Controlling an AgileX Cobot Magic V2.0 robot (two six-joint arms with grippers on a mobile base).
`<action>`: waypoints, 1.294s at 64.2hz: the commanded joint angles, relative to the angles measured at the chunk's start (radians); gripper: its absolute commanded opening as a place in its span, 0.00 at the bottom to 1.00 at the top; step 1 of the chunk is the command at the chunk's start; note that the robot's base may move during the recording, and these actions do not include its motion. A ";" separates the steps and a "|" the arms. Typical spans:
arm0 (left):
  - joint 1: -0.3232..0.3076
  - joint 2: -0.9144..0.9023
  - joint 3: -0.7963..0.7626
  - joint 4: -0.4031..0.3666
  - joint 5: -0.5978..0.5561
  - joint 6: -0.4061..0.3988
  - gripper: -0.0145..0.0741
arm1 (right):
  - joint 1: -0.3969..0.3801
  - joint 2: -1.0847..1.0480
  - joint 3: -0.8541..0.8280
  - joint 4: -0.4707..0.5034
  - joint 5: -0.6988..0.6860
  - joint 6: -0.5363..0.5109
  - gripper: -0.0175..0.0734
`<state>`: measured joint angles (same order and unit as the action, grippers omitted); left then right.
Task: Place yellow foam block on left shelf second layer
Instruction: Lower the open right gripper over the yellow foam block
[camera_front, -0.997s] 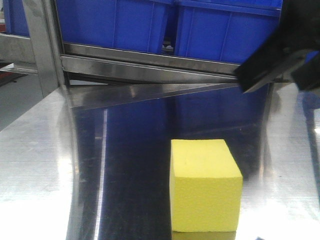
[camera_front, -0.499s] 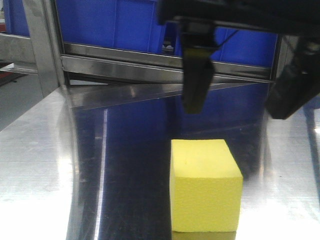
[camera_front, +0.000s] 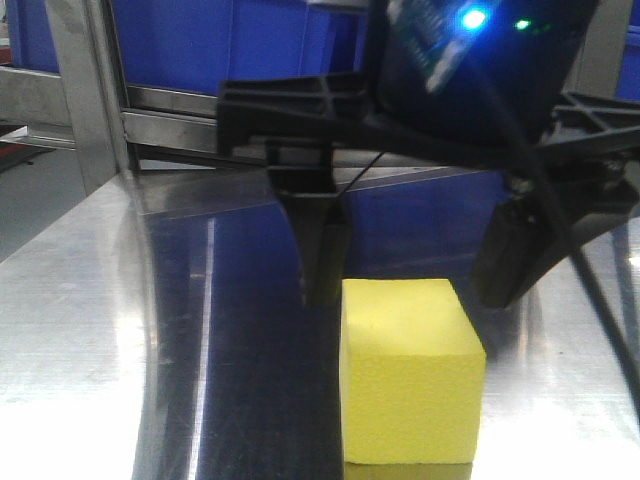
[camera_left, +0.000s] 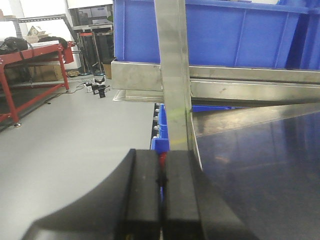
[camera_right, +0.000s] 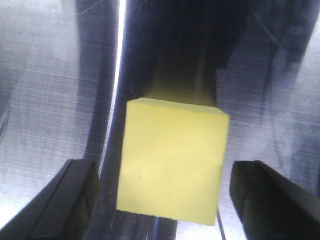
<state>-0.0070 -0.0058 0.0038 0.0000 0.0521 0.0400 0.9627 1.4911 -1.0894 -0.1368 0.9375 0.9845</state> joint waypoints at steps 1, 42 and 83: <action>0.001 -0.021 0.026 -0.011 -0.081 -0.003 0.30 | 0.003 -0.017 -0.046 -0.027 -0.035 0.009 0.88; 0.001 -0.021 0.026 -0.011 -0.081 -0.003 0.30 | -0.001 -0.010 -0.055 -0.075 -0.007 0.043 0.88; 0.001 -0.021 0.026 -0.011 -0.081 -0.003 0.30 | -0.012 0.045 -0.047 -0.076 -0.015 0.043 0.88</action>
<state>-0.0070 -0.0058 0.0038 0.0000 0.0521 0.0400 0.9587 1.5702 -1.1087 -0.1807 0.9399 1.0256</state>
